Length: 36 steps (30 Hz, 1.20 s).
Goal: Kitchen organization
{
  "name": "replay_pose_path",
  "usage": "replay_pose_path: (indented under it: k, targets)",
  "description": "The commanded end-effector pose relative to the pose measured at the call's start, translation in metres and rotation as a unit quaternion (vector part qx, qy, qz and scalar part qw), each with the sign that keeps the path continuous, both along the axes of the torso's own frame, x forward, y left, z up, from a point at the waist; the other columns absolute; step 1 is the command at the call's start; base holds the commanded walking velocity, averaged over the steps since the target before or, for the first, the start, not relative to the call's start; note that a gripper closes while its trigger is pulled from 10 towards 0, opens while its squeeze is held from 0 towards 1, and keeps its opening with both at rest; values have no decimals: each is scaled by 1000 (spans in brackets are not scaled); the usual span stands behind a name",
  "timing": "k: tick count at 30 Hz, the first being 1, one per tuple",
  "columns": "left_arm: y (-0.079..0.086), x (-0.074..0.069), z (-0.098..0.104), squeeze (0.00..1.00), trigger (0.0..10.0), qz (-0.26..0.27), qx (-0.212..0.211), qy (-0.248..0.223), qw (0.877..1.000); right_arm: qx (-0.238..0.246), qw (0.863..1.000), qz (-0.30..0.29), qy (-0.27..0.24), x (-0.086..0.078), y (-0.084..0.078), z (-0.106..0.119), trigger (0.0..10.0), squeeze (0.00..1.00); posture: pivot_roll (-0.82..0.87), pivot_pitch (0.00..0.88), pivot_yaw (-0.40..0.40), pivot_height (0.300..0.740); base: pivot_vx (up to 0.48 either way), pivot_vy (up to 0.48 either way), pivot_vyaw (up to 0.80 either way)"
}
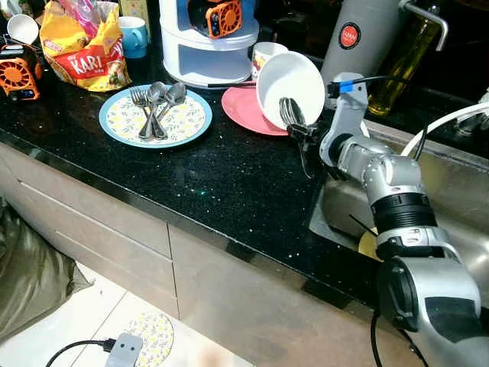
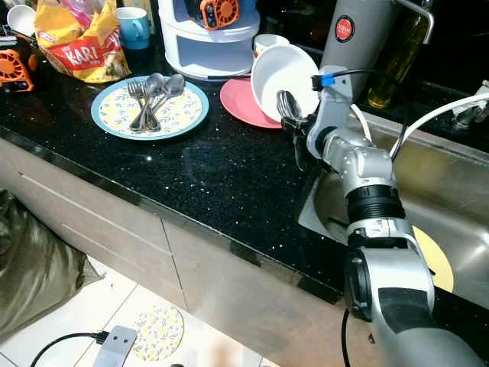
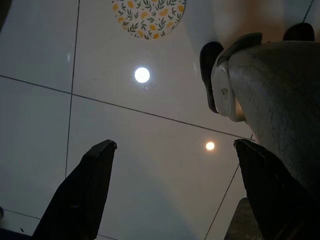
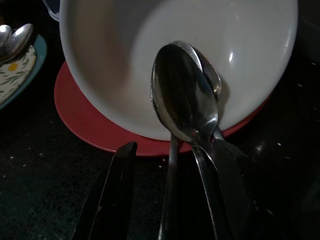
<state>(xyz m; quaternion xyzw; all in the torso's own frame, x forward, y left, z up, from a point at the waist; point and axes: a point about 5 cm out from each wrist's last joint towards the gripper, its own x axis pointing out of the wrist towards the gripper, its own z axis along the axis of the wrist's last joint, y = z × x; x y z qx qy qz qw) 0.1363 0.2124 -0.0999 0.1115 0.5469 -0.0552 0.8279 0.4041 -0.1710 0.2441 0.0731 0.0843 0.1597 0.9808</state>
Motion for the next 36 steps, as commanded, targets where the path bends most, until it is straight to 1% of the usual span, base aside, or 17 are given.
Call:
replay_pose_path:
  k: [1, 8, 9, 11, 15, 18, 21, 23, 24, 25, 27, 28, 30, 31, 34, 35, 36]
  targets:
    - [-9, -7, -4, 0, 10000, -11, -13, 17, 1000, 3, 1000, -10, 9, 0, -5, 0, 10000, 0, 32, 70, -90, 740, 0, 0, 0]
    - [-11, -7, -4, 0, 10000, -15, -14, 18, 1000, -3, 1000, -22, 21, -1, -13, -5, 10000, 0, 32, 63, -94, 740, 0, 0, 0]
    - [-11, -7, -4, 0, 10000, -15, -14, 17, 1000, -10, 999, -38, 4, 0, -18, -3, 10000, 0, 32, 64, -94, 740, 0, 0, 0]
    - [-11, -7, -4, 0, 10000, -15, -14, 17, 1000, -11, 999, -43, -2, 0, -20, -1, 10000, 0, 33, 64, -94, 740, 0, 0, 0]
    - [-11, -7, -4, 0, 10000, -15, -14, 17, 1000, -22, 999, -43, 15, 0, -23, -6, 10000, 0, 34, 67, -94, 740, 0, 0, 0]
    - [-11, -7, -4, 0, 10000, -14, -14, 17, 1000, -27, 999, -42, 18, 0, -24, -7, 10000, 0, 34, 67, -94, 740, 0, 0, 0]
    - [-11, -7, -4, 0, 10000, -14, -14, 18, 1000, -34, 996, -82, -18, 3, -33, 0, 10000, 0, 37, 77, -95, 740, 0, 0, 0]
    - [-11, -7, -4, 0, 10000, -14, -14, 18, 1000, -34, 996, -82, -18, 3, -33, 0, 10000, 0, 37, 77, -95, 740, 0, 0, 0]
    - [-11, -8, -5, 0, 10000, -14, -15, 18, 1000, -41, 994, -97, -40, 4, -38, 7, 10000, 0, 38, 81, -96, 740, 0, 0, 0]
    - [-12, -8, -5, 0, 10000, -15, -15, 18, 1000, -64, 990, -113, -64, 4, -44, 14, 10000, 0, 39, 85, -97, 740, 0, 0, 0]
    - [-12, -9, -5, 0, 10000, -15, -15, 19, 1000, -67, 984, -122, -107, 2, -56, 32, 10000, 0, 40, 90, -97, 740, 0, 0, 0]
    - [-12, -9, -5, 0, 10000, -15, -15, 19, 1000, -66, 983, -114, -126, 0, -59, 40, 10000, 0, 40, 90, -97, 740, 0, 0, 0]
    - [-12, -9, -5, 0, 10000, -15, -15, 19, 1000, -66, 983, -114, -126, 0, -59, 40, 10000, 0, 40, 90, -97, 740, 0, 0, 0]
    - [-12, -10, -5, 0, 10000, -15, -15, 20, 1000, -50, 985, -98, -136, -2, -61, 46, 10000, 0, 40, 91, -96, 740, 0, 0, 0]
    - [-12, -10, -5, 0, 10000, -15, -15, 20, 1000, -35, 987, -82, -136, -4, -64, 50, 10000, 0, 39, 93, -96, 740, 0, 0, 0]
    - [-12, -11, -6, 0, 10000, -16, -15, 21, 1000, -19, 989, -83, -121, -5, -72, 50, 10000, 0, 38, 96, -94, 740, 0, 0, 0]
    - [-12, -12, -6, 0, 10000, -16, -15, 22, 1000, 21, 992, -93, -83, -7, -83, 43, 10000, 0, 39, 97, -96, 740, 0, 0, 0]
